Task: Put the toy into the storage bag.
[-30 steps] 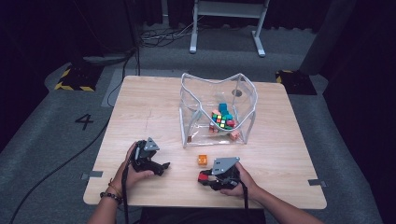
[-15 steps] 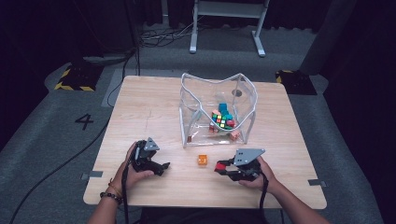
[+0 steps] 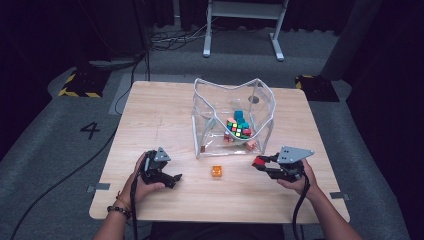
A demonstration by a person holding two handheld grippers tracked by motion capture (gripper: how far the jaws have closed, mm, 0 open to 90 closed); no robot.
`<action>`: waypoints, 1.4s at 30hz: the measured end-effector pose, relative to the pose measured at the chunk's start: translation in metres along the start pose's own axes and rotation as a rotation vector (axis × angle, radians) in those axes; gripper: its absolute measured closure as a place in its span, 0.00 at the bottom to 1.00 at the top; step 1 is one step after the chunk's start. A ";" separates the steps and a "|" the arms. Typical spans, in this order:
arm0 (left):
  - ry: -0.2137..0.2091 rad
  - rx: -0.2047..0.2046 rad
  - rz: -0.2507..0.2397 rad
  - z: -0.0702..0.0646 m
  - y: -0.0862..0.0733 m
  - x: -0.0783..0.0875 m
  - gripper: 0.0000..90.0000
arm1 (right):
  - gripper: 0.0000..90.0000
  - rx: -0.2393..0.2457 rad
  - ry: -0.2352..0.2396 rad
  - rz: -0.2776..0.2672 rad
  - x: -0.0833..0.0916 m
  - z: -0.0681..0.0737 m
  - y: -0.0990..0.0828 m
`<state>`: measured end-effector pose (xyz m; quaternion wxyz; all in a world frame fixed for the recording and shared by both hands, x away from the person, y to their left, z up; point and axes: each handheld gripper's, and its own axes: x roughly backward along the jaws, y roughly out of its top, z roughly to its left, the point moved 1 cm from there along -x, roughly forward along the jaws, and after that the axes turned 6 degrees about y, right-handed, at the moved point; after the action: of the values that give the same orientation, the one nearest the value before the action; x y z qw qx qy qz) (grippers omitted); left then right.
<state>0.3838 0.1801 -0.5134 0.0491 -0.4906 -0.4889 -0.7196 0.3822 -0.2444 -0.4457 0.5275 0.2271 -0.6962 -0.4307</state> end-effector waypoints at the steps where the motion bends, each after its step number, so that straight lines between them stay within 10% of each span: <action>1: 0.000 0.000 0.000 0.000 0.000 0.000 0.01 | 0.75 0.002 -0.014 0.002 0.002 -0.003 -0.001; 23: 0.000 0.000 0.000 0.000 0.000 0.000 0.01 | 0.75 -0.200 -0.194 -0.110 0.042 -0.081 -0.014; 42: 0.000 0.002 0.003 0.000 0.000 0.000 0.01 | 0.75 -0.198 -0.253 -0.160 0.060 -0.132 0.039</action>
<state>0.3836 0.1801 -0.5134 0.0505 -0.4914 -0.4888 -0.7190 0.4898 -0.3179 -0.3709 0.4197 0.1725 -0.6908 -0.5629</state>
